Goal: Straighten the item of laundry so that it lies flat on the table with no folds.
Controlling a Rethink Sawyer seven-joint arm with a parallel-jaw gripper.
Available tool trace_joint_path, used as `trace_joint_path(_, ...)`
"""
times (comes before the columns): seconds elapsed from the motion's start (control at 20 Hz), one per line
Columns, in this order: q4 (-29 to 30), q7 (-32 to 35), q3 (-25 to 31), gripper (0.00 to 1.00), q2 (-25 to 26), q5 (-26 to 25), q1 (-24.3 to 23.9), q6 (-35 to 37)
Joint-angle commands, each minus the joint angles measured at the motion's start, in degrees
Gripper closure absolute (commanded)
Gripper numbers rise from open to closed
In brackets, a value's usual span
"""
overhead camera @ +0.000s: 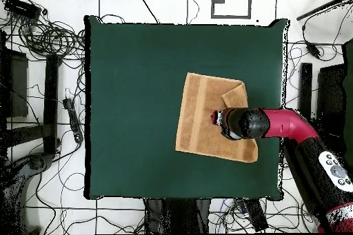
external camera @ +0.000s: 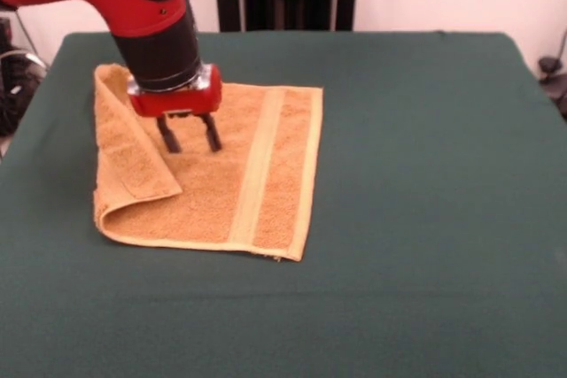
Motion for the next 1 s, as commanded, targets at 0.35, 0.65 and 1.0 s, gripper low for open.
trace_joint_path(0.35,-7.8,-17.5,1.9,0.0,-3.8,-9.0,-2.4,-1.2)
trace_joint_path(0.65,-7.9,-19.0,3.1,0.0,-2.7,-7.6,-3.7,0.3)
trace_joint_path(1.0,-9.3,-19.2,2.6,0.0,-1.4,-8.8,-4.1,-0.1)
